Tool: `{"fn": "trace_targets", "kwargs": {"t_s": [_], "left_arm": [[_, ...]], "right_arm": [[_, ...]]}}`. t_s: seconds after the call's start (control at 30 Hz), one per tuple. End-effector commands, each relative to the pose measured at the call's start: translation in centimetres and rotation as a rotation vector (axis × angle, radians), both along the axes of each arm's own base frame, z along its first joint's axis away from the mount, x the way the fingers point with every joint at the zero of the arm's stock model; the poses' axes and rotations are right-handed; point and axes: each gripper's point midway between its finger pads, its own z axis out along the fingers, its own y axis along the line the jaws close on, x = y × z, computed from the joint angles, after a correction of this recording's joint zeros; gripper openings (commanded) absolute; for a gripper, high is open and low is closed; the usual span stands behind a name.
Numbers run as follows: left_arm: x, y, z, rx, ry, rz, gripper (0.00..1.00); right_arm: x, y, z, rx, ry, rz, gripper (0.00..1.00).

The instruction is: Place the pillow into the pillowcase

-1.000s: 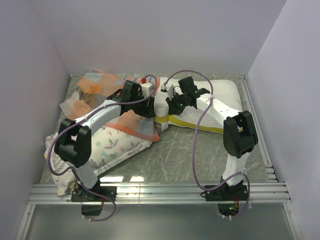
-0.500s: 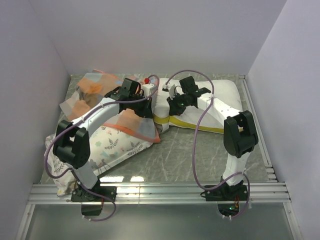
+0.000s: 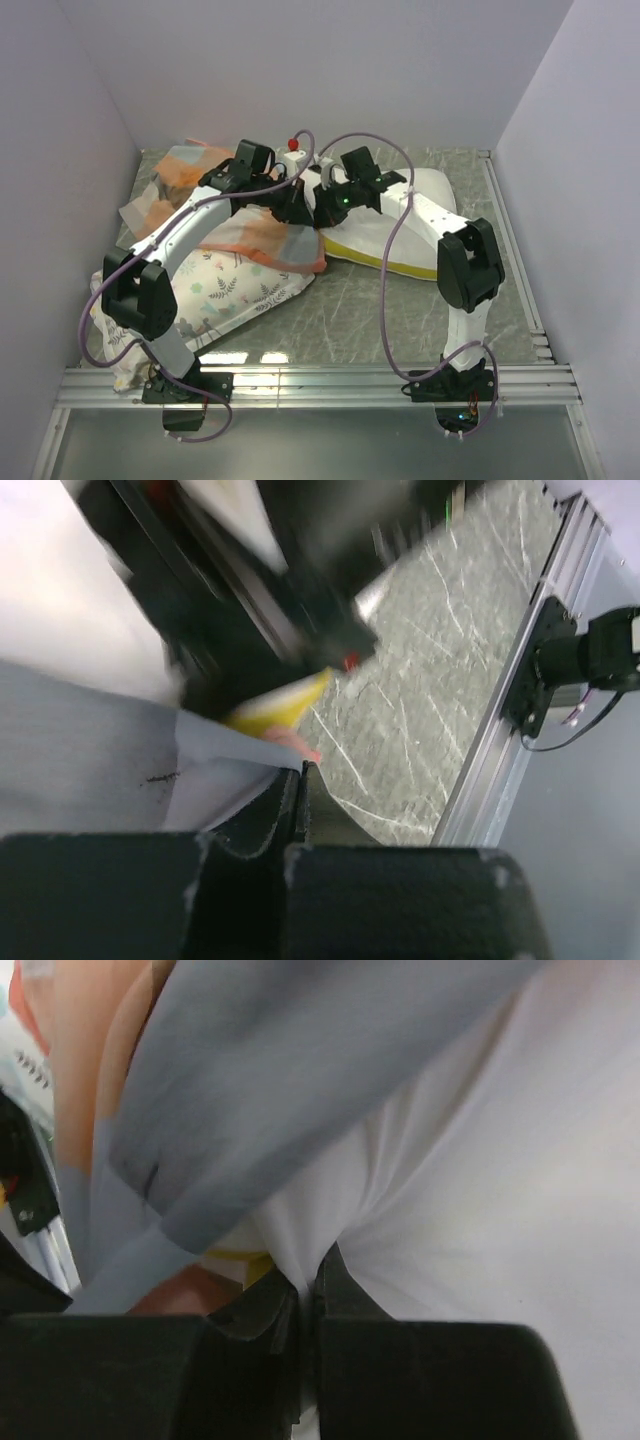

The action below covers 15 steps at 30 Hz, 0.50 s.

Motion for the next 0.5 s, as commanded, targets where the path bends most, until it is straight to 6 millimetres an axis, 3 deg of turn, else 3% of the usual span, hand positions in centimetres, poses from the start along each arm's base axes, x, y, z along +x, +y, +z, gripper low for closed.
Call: {"fn": "trace_targets", "kwargs": {"t_s": [0.0, 0.1, 0.2, 0.23, 0.33, 0.4, 0.43, 0.47], "left_arm": [[1.5, 0.3, 2.9, -0.085, -0.017, 0.054, 0.0], [1.8, 1.3, 1.5, -0.045, -0.021, 0.071, 0.0], [2.8, 2.7, 1.2, 0.007, -0.044, 0.132, 0.31], [3.8, 3.3, 2.0, 0.003, -0.062, 0.171, 0.47], [8.6, 6.4, 4.0, -0.028, -0.09, 0.402, 0.61], [11.7, 8.0, 4.1, -0.001, -0.134, 0.537, 0.63], [13.6, 8.6, 3.7, 0.049, -0.176, 0.587, 0.69], [14.8, 9.0, 3.4, 0.078, -0.197, 0.616, 0.71]], "right_arm": [[-4.7, 2.0, -0.3, 0.109, 0.107, 0.117, 0.0], [-8.0, 1.1, -1.9, 0.103, 0.175, 0.194, 0.0], [-9.5, 0.4, -2.8, 0.079, 0.168, 0.24, 0.0], [-9.6, 0.2, -2.9, 0.074, 0.168, 0.241, 0.0], [-9.6, -0.2, -3.1, 0.054, 0.147, 0.235, 0.01], [-9.2, -0.5, -2.6, 0.034, 0.109, 0.217, 0.23], [-8.5, -1.0, -2.2, 0.0, 0.062, 0.191, 0.45], [-8.3, -0.9, -1.6, 0.007, 0.045, 0.192, 0.53]]}}
